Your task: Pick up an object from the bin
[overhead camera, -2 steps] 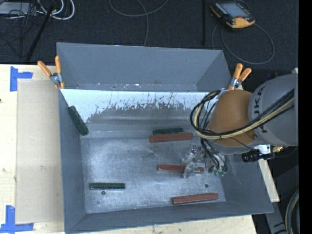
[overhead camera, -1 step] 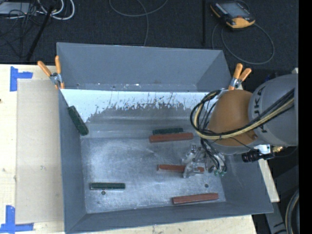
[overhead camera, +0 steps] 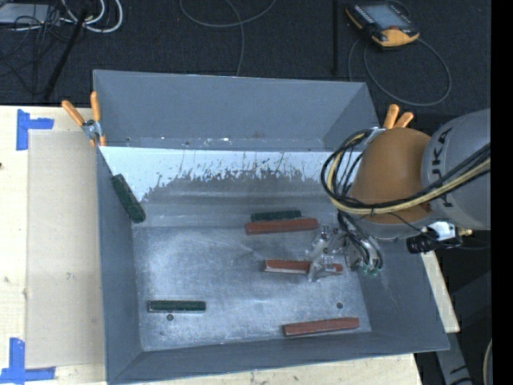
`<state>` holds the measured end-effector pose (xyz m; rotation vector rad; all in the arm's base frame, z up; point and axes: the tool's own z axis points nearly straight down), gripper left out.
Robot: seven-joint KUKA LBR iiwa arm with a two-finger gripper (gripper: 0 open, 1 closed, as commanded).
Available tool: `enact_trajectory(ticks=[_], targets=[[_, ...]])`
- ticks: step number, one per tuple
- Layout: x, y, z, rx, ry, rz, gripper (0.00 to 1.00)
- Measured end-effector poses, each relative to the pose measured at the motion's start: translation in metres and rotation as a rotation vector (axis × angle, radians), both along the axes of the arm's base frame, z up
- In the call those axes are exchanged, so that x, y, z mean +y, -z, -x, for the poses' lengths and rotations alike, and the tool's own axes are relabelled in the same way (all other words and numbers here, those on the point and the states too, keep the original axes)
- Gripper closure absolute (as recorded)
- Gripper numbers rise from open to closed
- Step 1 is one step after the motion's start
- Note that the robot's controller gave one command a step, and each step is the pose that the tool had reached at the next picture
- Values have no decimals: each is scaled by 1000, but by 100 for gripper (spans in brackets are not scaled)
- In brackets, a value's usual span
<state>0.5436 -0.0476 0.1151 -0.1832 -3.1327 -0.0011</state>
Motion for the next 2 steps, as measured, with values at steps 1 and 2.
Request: enact_trajectory(ticks=[1,2], targets=[[-7,-60,9,1,10,0,100],[-7,-101,-20,-4,-9,1,100]])
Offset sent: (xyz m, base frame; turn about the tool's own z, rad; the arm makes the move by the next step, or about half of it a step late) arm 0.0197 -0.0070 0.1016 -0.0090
